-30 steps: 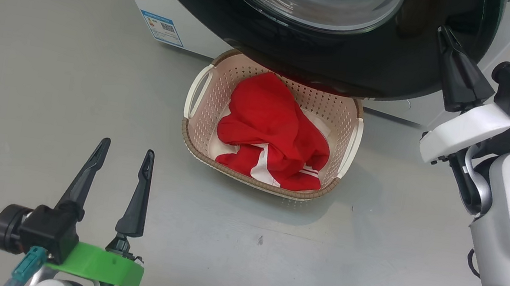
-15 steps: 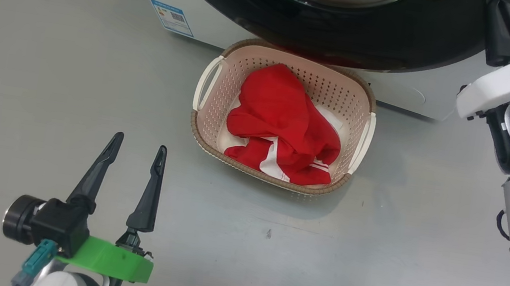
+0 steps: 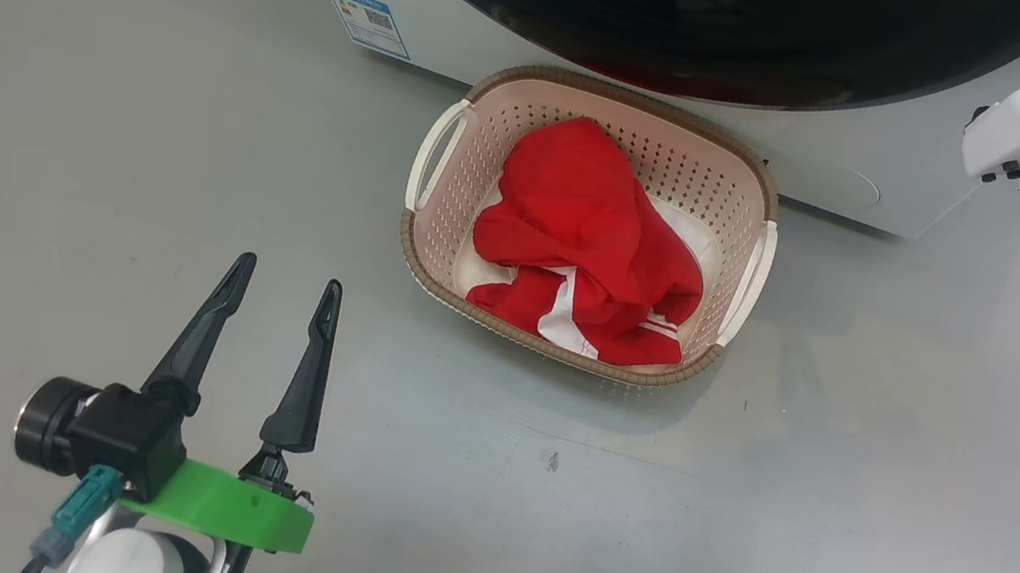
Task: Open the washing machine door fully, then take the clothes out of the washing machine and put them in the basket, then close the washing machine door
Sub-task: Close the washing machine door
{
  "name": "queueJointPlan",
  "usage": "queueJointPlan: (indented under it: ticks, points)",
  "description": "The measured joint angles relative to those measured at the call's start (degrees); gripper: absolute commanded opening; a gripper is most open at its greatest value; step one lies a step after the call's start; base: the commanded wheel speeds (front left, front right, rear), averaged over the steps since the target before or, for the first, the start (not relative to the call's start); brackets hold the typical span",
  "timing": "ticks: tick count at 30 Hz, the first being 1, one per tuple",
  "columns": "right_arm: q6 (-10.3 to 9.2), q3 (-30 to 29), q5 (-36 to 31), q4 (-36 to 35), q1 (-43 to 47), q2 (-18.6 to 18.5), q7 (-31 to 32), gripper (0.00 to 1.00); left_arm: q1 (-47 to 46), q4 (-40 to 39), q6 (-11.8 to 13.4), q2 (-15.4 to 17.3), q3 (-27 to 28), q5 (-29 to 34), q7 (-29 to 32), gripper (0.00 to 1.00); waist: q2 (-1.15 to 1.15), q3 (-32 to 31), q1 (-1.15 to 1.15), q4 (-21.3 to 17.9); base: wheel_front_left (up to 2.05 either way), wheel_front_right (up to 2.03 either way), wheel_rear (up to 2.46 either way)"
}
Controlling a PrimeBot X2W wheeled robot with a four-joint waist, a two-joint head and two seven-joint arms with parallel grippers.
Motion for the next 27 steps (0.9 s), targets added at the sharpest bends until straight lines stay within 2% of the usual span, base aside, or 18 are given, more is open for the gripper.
queueJointPlan:
  ticks: [14, 27]
  points:
    - [0.24, 2.3, 0.1, 3.7, -0.2, 1.7, -4.1, 0.00, -1.6, 1.9, 0.0, -0.1, 0.0, -0.5, -0.4, 1.00, 0.00, -0.9, 0.00, -0.4, 0.00, 0.00, 0.00]
    - [1.09, 4.6, 2.6, 2.9, 9.0, 5.5, -7.2, 0.00, -1.5, 3.2, 0.6, -0.1, 1.8, -0.5, -0.5, 1.00, 0.00, -4.4, 0.00, -3.3, 0.00, 0.00, 0.00]
